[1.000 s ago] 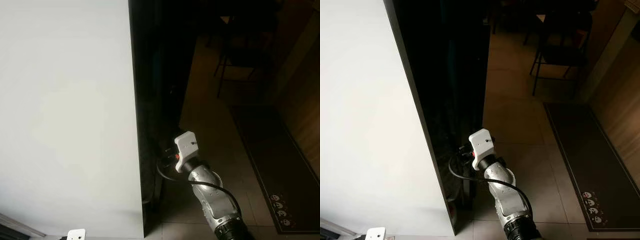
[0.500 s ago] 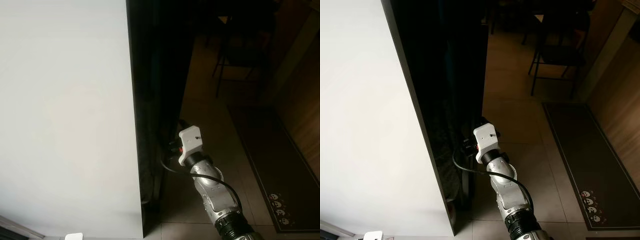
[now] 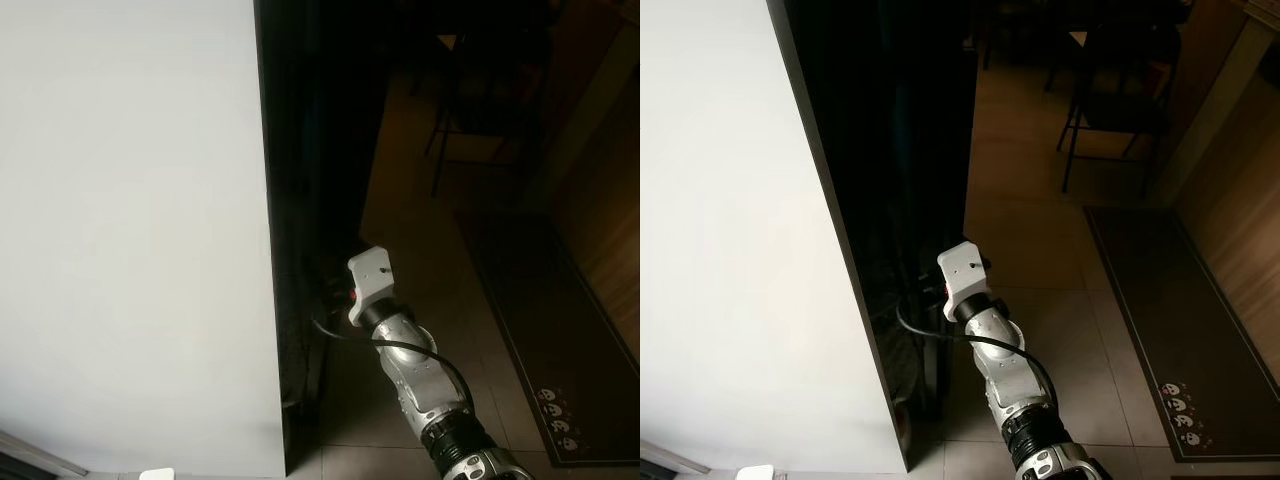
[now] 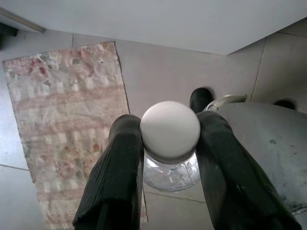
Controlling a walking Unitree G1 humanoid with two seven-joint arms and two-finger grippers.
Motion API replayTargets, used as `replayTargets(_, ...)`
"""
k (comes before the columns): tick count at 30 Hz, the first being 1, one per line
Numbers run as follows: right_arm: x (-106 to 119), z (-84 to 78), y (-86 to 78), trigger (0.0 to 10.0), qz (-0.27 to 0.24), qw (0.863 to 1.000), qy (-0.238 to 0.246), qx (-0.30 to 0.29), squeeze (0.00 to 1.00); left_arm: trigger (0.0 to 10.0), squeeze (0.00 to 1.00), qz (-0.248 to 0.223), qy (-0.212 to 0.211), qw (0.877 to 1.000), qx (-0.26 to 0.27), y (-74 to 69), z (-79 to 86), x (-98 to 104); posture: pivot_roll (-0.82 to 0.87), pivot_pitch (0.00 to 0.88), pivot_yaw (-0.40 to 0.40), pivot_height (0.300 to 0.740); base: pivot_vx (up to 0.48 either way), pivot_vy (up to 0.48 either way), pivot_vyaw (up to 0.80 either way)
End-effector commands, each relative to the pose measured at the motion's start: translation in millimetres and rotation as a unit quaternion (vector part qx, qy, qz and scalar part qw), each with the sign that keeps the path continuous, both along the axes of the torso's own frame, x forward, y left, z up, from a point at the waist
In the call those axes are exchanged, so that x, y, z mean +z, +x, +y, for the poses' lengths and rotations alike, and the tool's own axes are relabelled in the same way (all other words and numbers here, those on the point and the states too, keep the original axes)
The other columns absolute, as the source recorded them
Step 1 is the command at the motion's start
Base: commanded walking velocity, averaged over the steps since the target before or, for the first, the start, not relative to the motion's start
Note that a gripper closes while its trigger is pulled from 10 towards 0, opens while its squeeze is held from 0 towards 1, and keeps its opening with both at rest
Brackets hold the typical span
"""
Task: Restocking fridge
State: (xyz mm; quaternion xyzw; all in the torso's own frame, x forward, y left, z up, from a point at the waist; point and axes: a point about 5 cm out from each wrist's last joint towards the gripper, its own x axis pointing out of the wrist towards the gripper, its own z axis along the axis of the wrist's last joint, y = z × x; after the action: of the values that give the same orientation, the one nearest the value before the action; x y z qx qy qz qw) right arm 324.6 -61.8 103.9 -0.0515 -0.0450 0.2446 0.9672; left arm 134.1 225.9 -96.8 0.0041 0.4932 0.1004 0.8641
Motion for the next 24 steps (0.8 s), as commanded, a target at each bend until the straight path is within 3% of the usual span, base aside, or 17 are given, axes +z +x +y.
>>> replayTargets(1,4.0,2.1,2.7,10.0,-0.006,1.000,0.005,0.002,0.00,10.0,0.00,0.003,0.007,1.000,-0.001,-1.1,0.8,-0.3,0.05,0.000,-0.036,0.740,0.000,0.000,0.00)
replayTargets(12,7.4,-12.2,8.8,10.0,-0.025,0.998,0.004,-0.060,0.00,10.0,0.00,0.007,0.012,1.000,0.005,-6.2,12.1,0.8,0.05,0.000,-0.034,0.740,0.000,0.000,0.00)
replayTargets(24,3.2,-55.2,6.7,10.0,-0.037,0.986,-0.004,-0.165,0.00,10.0,0.00,0.009,0.009,1.000,0.000,-7.5,9.4,-0.3,0.04,0.000,-0.037,0.740,0.000,0.000,0.00)
